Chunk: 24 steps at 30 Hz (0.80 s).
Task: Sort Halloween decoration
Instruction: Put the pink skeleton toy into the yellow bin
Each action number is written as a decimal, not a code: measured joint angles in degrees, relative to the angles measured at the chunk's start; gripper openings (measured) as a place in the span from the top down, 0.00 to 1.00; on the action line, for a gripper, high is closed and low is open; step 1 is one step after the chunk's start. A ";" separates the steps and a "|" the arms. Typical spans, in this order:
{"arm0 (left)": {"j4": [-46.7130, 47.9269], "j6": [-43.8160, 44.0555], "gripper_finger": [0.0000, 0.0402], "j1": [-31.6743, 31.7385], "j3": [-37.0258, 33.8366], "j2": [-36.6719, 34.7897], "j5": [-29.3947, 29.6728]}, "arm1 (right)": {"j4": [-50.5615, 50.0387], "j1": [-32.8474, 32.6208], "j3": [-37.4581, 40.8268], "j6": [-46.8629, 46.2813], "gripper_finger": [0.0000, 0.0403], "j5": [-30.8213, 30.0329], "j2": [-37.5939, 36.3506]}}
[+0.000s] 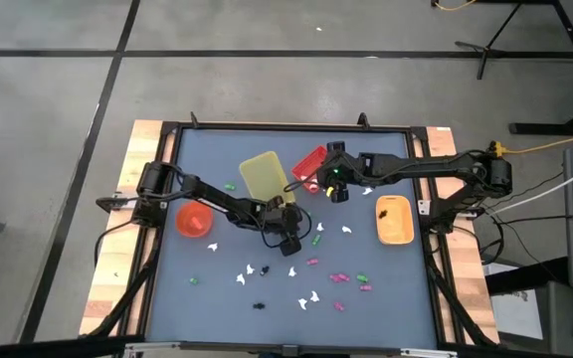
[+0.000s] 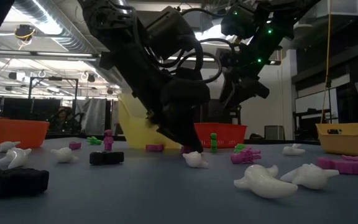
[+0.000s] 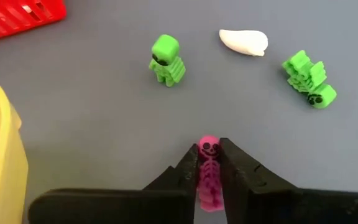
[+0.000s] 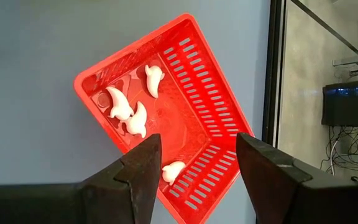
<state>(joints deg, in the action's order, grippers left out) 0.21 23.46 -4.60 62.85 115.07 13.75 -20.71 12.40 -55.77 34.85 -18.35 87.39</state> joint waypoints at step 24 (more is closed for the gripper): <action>2.25 -3.11 0.94 1.66 -0.11 -9.99 0.49 | -0.17 0.00 0.00 0.00 0.49 -0.02 0.00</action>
<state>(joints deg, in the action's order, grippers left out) 2.46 20.35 -2.94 62.74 105.08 14.24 -20.88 12.40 -55.77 34.85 -18.37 87.39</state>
